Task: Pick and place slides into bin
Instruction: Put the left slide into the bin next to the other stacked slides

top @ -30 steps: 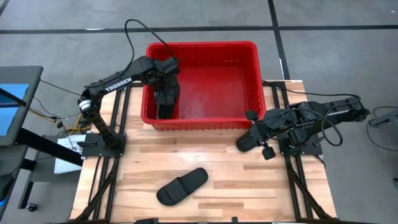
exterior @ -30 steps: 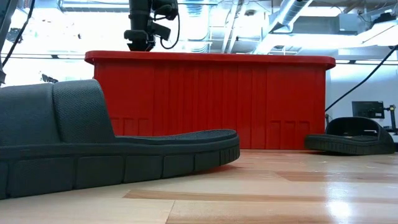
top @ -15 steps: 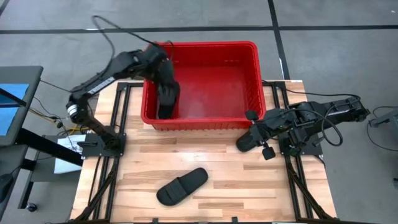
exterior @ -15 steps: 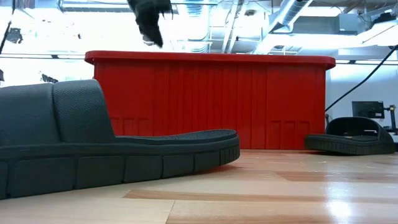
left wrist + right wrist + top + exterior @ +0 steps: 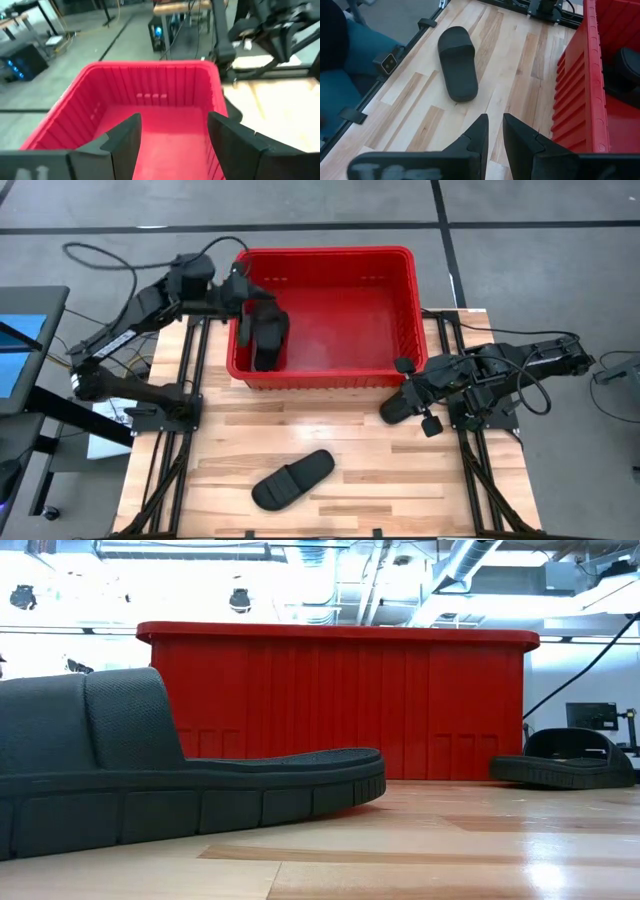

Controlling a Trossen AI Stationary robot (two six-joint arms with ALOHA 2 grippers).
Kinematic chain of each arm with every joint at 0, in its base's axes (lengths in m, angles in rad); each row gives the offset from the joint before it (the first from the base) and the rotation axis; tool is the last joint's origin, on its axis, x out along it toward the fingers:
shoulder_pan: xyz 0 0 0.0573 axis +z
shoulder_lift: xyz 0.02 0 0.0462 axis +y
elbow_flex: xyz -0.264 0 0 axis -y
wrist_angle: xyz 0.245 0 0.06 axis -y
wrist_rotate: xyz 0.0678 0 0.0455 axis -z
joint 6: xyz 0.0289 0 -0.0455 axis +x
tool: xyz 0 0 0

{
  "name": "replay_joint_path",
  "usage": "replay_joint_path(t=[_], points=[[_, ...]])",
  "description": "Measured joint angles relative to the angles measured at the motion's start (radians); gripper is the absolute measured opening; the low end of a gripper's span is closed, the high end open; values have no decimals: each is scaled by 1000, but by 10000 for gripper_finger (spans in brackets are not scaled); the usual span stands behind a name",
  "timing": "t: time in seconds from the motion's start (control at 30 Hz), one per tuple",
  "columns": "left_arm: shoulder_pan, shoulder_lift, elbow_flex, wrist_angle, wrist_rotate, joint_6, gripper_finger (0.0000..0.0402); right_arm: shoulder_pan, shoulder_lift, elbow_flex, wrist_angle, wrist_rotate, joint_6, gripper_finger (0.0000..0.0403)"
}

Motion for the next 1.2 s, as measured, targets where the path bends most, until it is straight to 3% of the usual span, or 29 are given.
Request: replay_joint_path(t=[0.47, 0.67, 0.87, 1.2], points=[[-123, -222, -515, 446, -10, -119, 219, 0, 0, 0, 0, 0, 0, 49], [-185, -310, -746, 713, -71, -210, 219, 0, 0, 0, 0, 0, 0, 49], [-248, -394, -900, 806, -79, -249, 219, 0, 0, 0, 0, 0, 0, 49], [-347, -529, -1087, 955, -192, -300, 219, 0, 0, 0, 0, 0, 0, 49]])
